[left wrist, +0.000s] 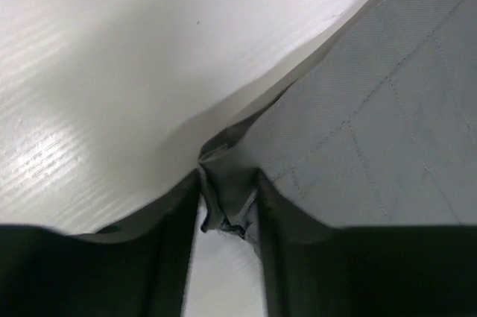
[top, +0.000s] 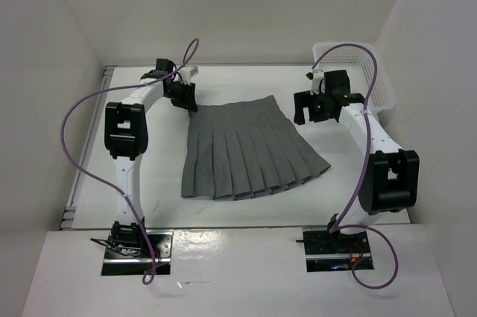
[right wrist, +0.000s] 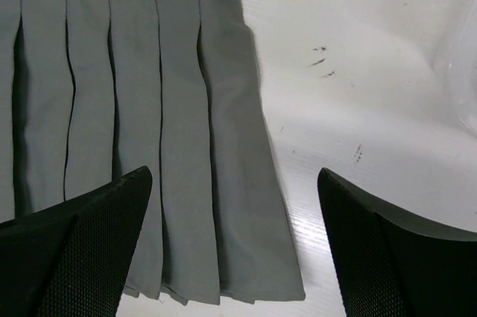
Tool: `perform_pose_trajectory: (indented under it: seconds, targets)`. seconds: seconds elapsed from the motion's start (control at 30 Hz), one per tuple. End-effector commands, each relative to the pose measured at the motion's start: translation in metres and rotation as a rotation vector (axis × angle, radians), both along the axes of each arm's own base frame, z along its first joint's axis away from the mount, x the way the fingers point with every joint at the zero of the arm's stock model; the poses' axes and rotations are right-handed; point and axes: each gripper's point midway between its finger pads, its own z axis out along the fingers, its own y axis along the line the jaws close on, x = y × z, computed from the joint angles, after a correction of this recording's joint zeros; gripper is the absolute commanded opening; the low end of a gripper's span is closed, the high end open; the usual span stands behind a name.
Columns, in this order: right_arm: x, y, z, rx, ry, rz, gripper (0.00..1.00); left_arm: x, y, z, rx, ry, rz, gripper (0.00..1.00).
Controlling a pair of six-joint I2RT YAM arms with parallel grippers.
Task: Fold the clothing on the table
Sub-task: Fold the skirt
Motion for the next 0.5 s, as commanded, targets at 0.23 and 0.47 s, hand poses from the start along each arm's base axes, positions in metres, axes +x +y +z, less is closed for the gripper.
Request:
perform_pose_trajectory:
  seconds: [0.23, 0.47]
  targets:
    - [0.064, 0.026, 0.000, 0.104, 0.006, 0.095, 0.91, 0.015, -0.021, 0.004, -0.008, -0.032, -0.037, 0.07]
    - [0.110, 0.040, -0.002, 0.155, -0.039, 0.142, 0.89, 0.005, -0.024, -0.003, 0.032, -0.022, -0.044, 0.03]
